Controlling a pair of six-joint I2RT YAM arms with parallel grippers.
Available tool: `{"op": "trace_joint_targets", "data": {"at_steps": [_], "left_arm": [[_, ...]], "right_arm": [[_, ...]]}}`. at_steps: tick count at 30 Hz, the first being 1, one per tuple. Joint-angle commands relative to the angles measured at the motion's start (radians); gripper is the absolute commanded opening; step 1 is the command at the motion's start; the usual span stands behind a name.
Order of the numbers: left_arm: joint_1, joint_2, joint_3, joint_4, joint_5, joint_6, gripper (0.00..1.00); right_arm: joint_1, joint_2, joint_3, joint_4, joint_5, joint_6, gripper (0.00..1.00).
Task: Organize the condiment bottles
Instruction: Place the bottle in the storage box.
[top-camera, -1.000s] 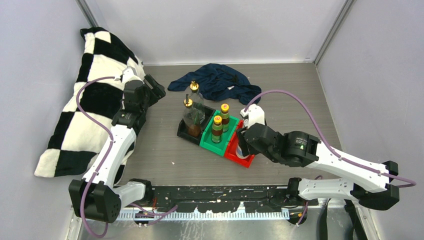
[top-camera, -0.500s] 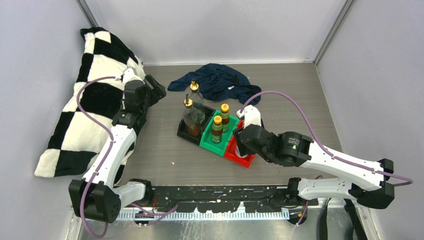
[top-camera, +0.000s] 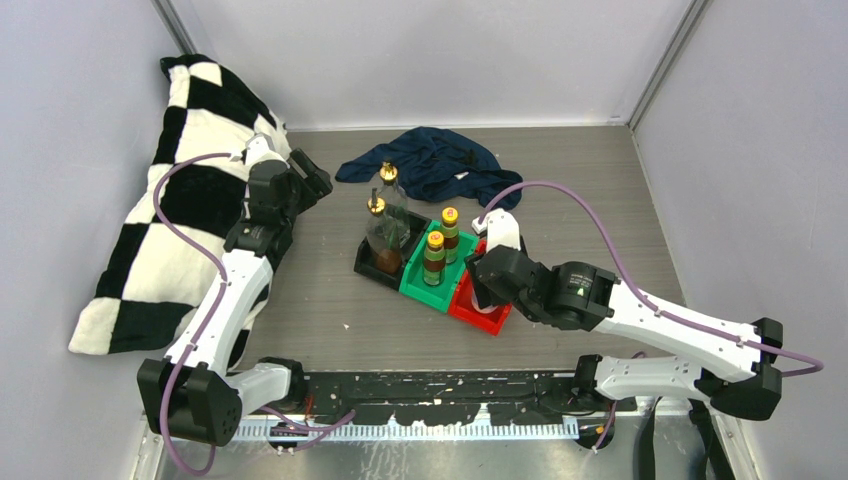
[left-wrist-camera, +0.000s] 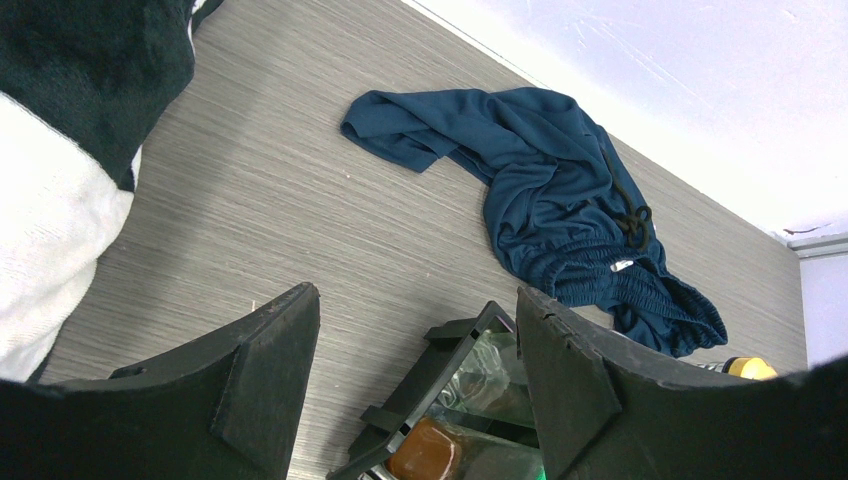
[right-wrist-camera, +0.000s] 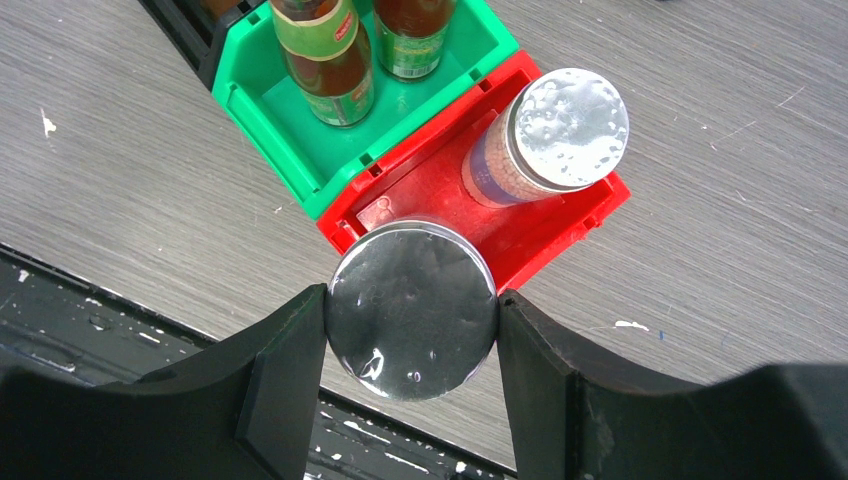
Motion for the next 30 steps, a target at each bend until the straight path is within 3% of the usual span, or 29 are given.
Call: {"op": "trace_joint_targets", "data": {"at_steps": [1,30], "left_arm": [[-0.006,-0.015,0.003,0.037,-0.014,0.013,0.73],[-0.007,-0.011,0.004,0.036,-0.014,0.014,0.73]], "right_arm": [[-0.036,-0.011,-0.010,0.092,-0.014,-0.018,0.01],[-0.176,0.015,-0.079,0.187,-0.160,-0.061,0.01]]}}
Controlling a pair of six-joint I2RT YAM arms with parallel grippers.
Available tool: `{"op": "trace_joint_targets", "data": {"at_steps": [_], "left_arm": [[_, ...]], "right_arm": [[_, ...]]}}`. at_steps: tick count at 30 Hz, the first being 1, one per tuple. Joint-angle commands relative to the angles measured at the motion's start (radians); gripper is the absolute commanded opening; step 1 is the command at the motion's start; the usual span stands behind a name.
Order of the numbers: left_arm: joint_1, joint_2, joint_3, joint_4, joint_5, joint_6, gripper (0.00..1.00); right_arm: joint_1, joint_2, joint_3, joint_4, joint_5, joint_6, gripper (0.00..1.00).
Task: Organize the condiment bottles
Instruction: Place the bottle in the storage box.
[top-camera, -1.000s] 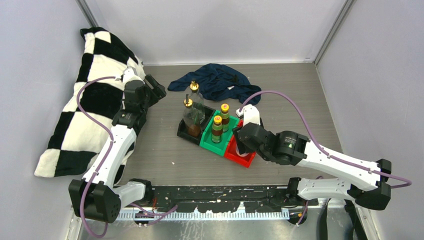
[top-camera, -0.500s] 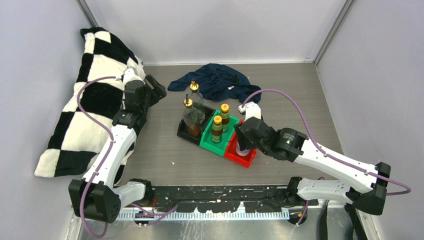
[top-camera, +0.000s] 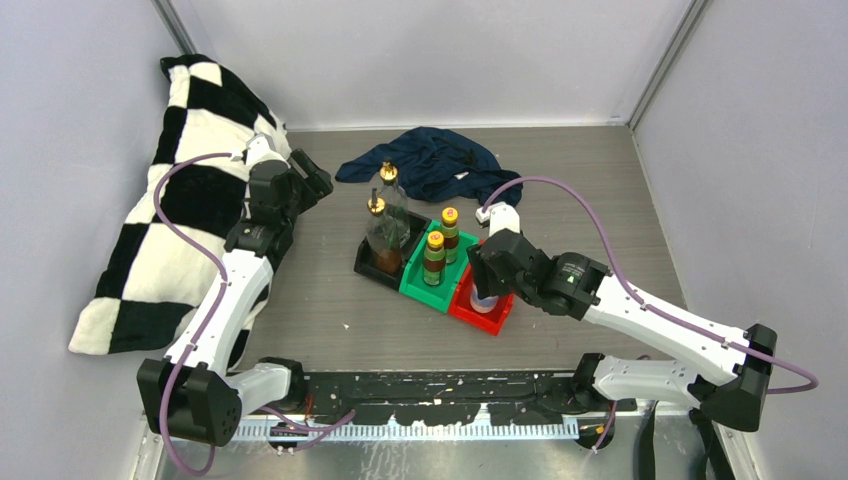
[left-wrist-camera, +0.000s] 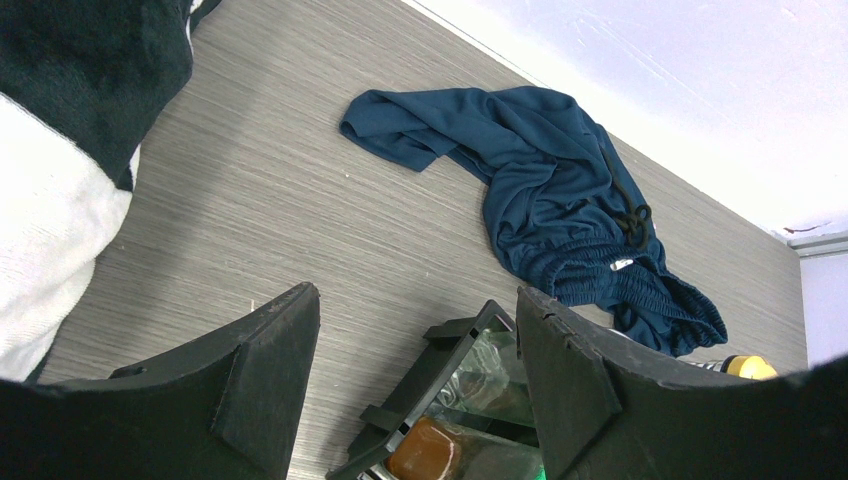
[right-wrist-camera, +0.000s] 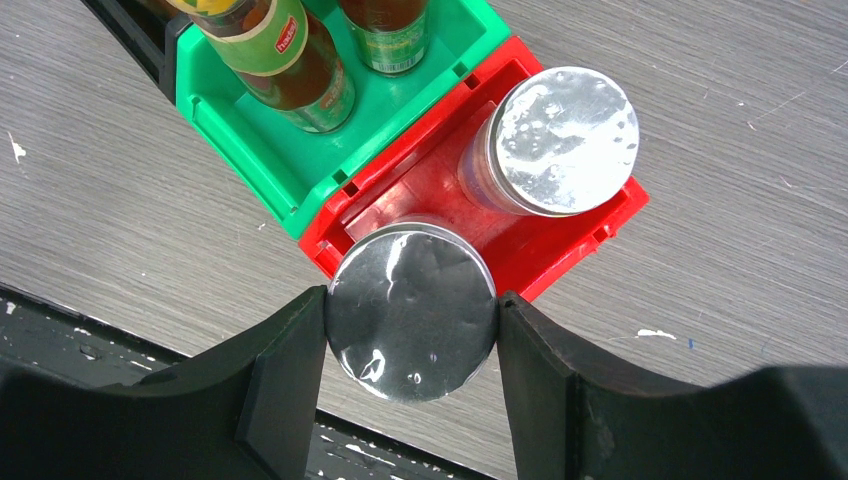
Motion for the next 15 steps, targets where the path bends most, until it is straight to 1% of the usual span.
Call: {"op": "trace_joint_targets", "data": {"at_steps": [1,15], "left_arm": [[-0.003,-0.010,0.004,0.036,-0.011,0.014,0.73],[-0.003,-0.009,0.005,0.036,-0.011,0.014,0.73]], "right_arm": [[-0.016,-0.002,-0.003,0.079,-0.013,-0.017,0.01],[-0.046,0.021,-0.027,0.113,-0.038,-0.018,0.01]]}}
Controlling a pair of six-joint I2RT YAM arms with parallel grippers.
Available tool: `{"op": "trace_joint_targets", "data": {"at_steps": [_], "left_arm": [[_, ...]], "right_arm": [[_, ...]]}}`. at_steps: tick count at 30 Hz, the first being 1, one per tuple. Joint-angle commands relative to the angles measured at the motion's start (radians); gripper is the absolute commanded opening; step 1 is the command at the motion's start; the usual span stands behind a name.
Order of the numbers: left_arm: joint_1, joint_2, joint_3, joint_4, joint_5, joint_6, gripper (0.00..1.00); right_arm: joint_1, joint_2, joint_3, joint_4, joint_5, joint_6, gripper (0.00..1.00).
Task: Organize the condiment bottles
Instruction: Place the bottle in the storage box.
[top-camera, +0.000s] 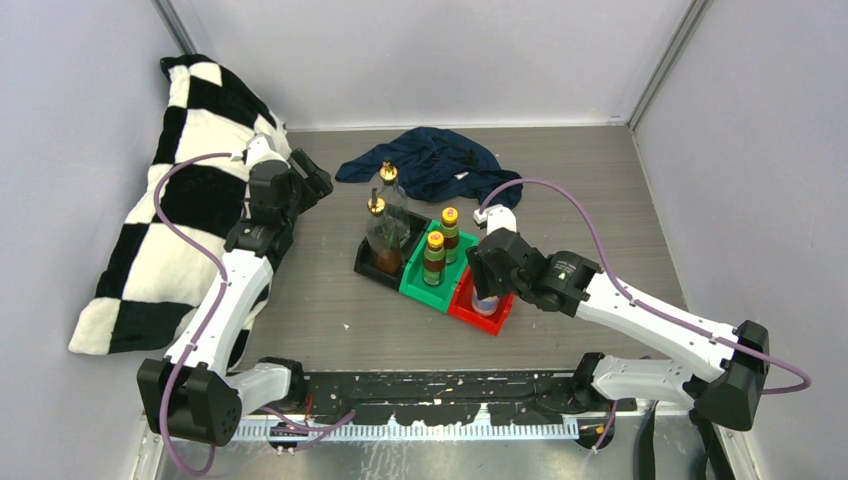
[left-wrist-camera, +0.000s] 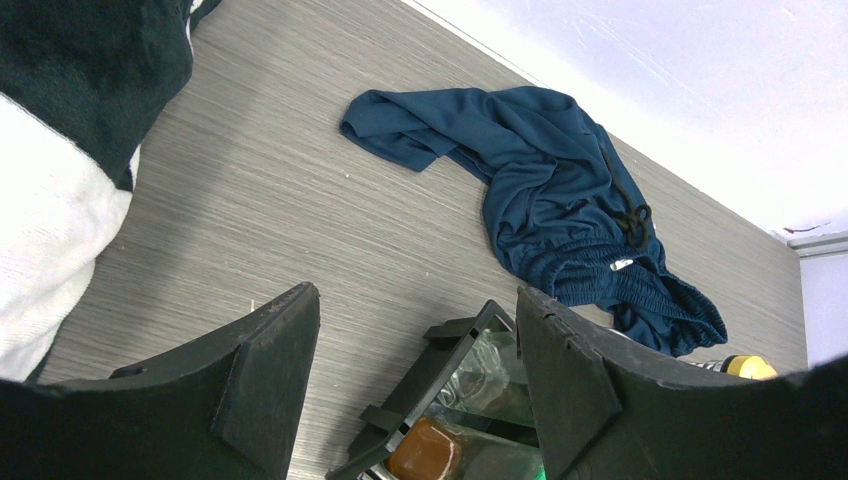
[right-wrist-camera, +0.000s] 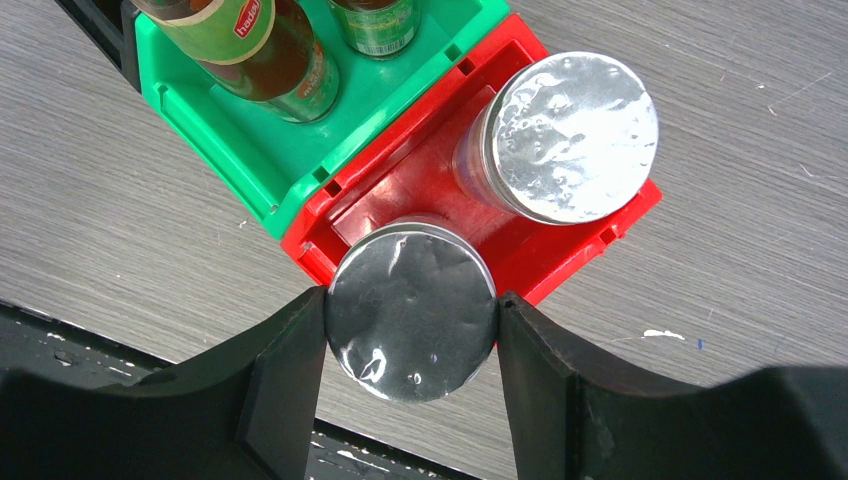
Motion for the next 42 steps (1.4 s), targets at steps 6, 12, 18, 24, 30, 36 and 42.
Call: {"op": "trace_joint_targets", "data": {"at_steps": [6,12,18,24,30,36,42], "left_arm": [[-0.003,-0.009,0.004,0.037,-0.010,0.013,0.73],[-0.003,-0.007,0.005,0.036,-0.011,0.012,0.73],[-0.003,-0.006,0.004,0.037,-0.011,0.012,0.73],[-0.003,-0.004,0.005,0.036,-0.009,0.012,0.73],[-0.003,-0.006,0.004,0.037,-0.009,0.012,0.73],[-0.003,-0.005,0.004,0.036,-0.007,0.010,0.73],[-0.003,-0.003,0.004,0.037,-0.006,0.011,0.72]], "right_arm": [[-0.010,0.004,0.012,0.086,-0.007,-0.005,0.01],[-0.011,0.005,0.009,0.087,-0.009,-0.003,0.01],[-0.015,0.007,0.001,0.091,-0.010,0.000,0.01],[-0.018,0.010,-0.002,0.092,-0.006,0.003,0.01],[-0.020,0.009,-0.006,0.096,-0.006,0.007,0.01],[-0.019,0.012,-0.008,0.096,-0.006,0.010,0.05],[-0.020,0.012,-0.011,0.096,-0.002,0.013,0.10]]}}
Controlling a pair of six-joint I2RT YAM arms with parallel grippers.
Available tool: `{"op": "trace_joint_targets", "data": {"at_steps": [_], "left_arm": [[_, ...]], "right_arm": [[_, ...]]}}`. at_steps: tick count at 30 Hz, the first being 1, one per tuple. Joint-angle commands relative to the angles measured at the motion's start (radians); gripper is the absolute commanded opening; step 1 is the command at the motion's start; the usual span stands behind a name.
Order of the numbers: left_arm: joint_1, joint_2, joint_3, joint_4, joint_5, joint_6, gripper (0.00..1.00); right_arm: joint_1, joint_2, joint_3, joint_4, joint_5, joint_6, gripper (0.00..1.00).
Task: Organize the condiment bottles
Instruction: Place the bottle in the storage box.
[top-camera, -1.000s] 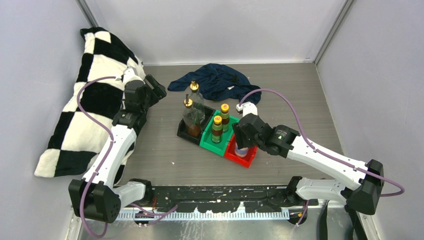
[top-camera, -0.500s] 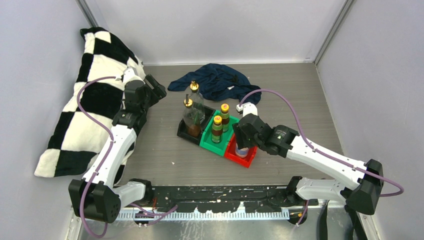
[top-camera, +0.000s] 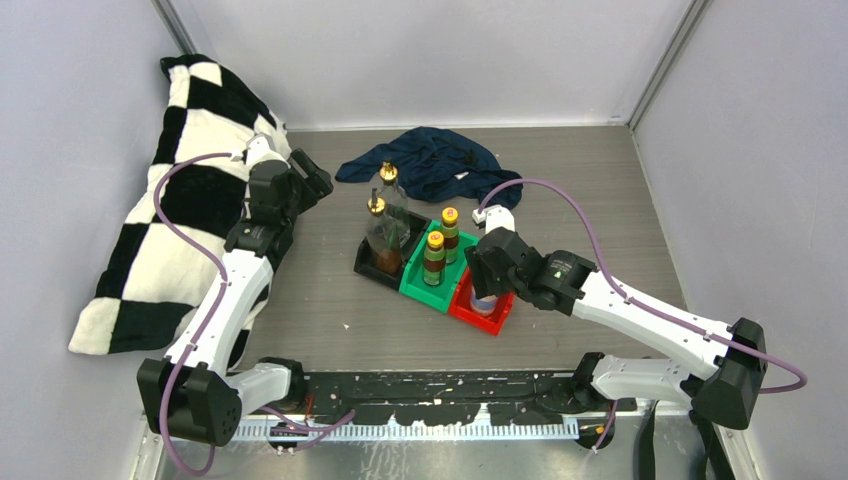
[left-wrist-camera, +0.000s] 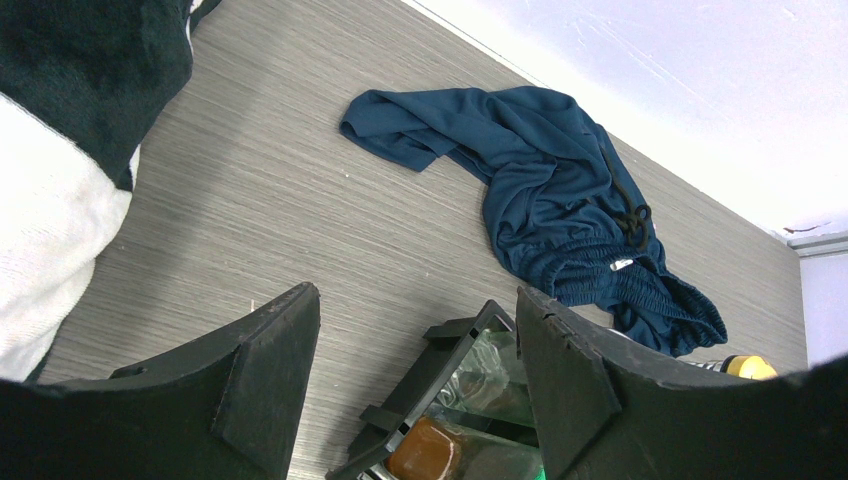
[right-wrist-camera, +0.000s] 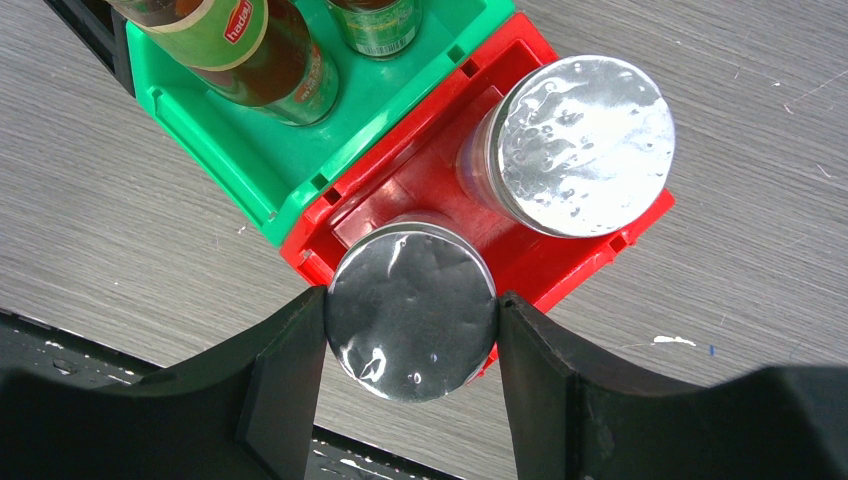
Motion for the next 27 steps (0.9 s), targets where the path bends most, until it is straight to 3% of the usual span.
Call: {"op": "trace_joint_targets", "data": {"at_steps": [1,27], "left_arm": [[-0.003,-0.003,0.004,0.037,-0.006,0.011,0.72],[-0.003,-0.001,0.004,0.036,0.000,0.008,0.72]], "right_arm": [[-0.003,-0.007,0.008,0.061,0.017,0.012,0.12],[-0.003,0.001,-0.005,0.060,0.034,0.035,0.39]]}}
